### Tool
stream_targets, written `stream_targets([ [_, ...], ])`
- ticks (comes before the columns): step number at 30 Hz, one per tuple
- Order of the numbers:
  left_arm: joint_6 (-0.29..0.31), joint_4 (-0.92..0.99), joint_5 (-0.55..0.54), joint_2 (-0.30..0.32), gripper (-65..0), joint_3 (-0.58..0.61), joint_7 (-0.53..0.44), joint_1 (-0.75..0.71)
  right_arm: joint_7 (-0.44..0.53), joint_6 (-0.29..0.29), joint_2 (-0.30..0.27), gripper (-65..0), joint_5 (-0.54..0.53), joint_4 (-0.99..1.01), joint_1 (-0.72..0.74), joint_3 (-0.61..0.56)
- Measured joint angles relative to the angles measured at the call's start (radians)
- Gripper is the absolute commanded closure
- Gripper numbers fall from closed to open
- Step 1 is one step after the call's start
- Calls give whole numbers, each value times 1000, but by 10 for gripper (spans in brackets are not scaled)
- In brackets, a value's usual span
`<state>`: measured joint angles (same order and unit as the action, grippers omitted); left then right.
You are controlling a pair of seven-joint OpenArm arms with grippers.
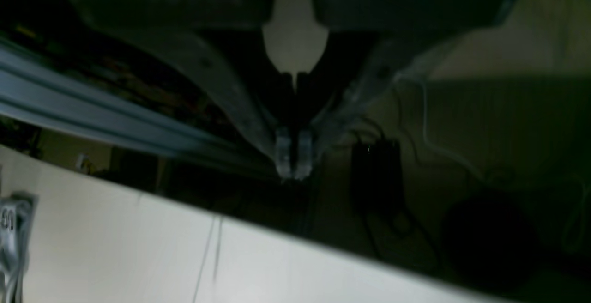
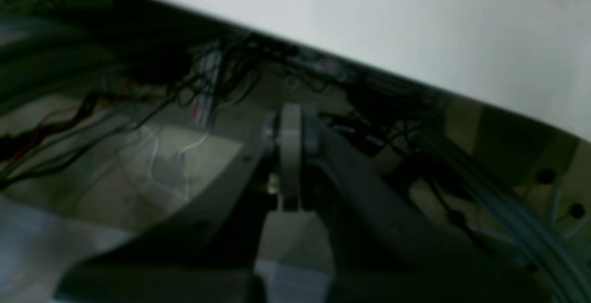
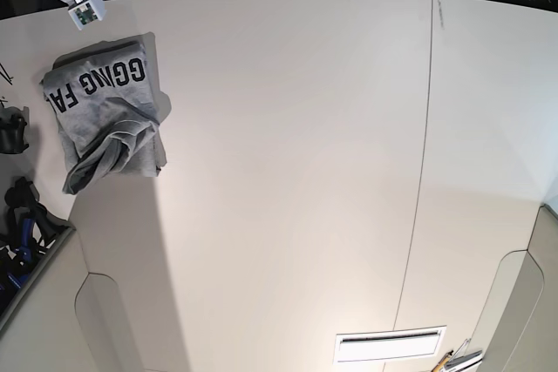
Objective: Fold the T-shirt properly
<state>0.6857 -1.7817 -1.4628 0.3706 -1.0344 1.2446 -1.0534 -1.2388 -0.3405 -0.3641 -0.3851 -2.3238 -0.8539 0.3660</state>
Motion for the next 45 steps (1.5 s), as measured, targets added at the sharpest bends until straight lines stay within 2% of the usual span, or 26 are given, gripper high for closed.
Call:
stream_targets([
  [2, 0, 0, 0, -11, 0, 0, 1, -20, -12, -11, 1, 0, -23, 0, -40, 0],
  [7, 1, 0, -4, -36, 0, 31, 53, -52, -53, -117, -1, 0, -141, 33, -128, 0],
  [8, 2, 2, -4, -34, 0, 56, 55, -66, -57, -134, -1, 0, -156, 48, -141, 0],
  [14, 3, 57, -2, -32, 0, 307, 37, -106, -63, -140, -7, 0, -163, 218, -151, 0],
  [17, 3, 98, 25, -27, 0, 448, -72, -93, -60, -139, -37, 0, -163, 343, -143, 0],
  [20, 3, 145, 161, -24, 0, 560, -148, -34, -20, -141, -55, 0, -157, 487, -97, 0],
  [24, 3, 241, 298, -26, 0, 678, -287, 76, 107, -212, -56, 0, -176, 706, 17, -3],
  [29, 3, 392, 415, -26, 0, 799, -345, 208, 109, -212, -56, 0, -172, 1017, 177, -54],
  [33, 3, 510, 488, -27, 0, 870, -437, 280, 112, -213, -56, 0, -171, 1228, 286, -164],
  [36, 0, 592, 539, -27, 0, 919, -575, 326, 169, -212, -52, 0, -170, 1347, 364, -288],
  [40, -1, 682, 616, -37, 0, 984, -768, 394, 199, -210, -37, 0, -163, 1421, 466, -445],
  [42, 0, 711, 674, -47, 0, 1004, -790, 438, 230, -210, -19, 0, -128, 1426, 510, -503],
  [45, 0, 740, 742, -76, 0, 1005, -798, 487, 353, -184, 28, 0, 17, 1426, 566, -555],
])
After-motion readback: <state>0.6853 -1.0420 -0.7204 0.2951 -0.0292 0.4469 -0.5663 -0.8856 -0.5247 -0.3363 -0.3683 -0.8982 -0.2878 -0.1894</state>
